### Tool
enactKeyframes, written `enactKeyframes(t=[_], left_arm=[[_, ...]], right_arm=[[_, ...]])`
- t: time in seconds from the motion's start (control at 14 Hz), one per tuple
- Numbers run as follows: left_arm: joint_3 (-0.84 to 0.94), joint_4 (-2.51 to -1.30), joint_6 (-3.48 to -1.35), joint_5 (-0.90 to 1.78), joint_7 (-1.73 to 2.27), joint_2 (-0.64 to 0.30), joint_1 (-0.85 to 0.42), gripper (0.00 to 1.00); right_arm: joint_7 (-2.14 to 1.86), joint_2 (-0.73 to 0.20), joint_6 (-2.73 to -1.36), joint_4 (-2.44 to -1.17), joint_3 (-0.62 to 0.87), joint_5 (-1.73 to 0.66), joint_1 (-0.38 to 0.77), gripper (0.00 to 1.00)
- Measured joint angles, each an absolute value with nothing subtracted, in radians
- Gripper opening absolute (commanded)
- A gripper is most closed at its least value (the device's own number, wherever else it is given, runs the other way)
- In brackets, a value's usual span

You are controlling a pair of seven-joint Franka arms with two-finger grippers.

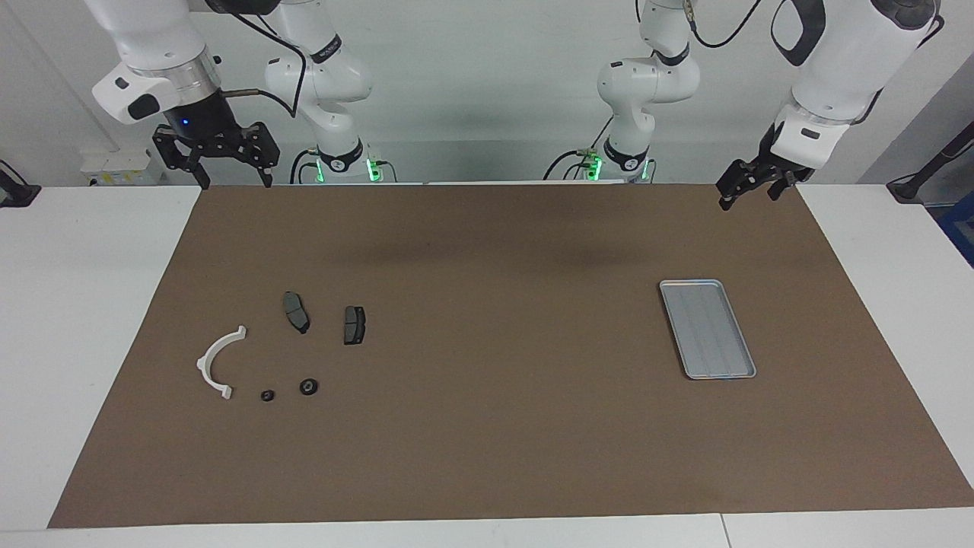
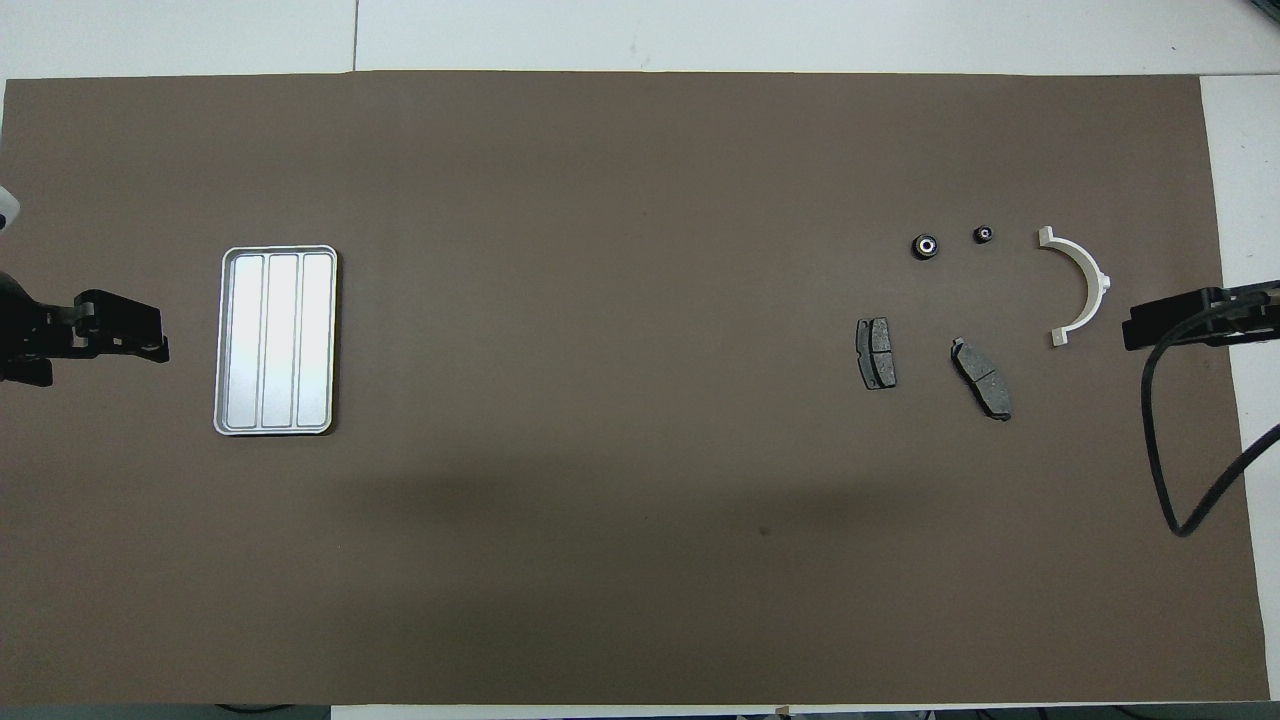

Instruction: Place bearing gear from tray to pile

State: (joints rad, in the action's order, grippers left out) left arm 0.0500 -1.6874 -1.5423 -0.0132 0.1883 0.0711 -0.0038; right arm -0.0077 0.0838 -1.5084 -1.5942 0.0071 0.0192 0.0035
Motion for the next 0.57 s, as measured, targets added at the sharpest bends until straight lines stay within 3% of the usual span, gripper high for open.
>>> enactKeyframes(t=[0.57], left_arm=[[0.050, -1.687, -1.542, -0.013, 0.188, 0.071, -0.004, 1.00]], right_arm=[[0.006, 0.084, -1.511, -1.595, 0.008, 0.019, 0.004, 1.00]])
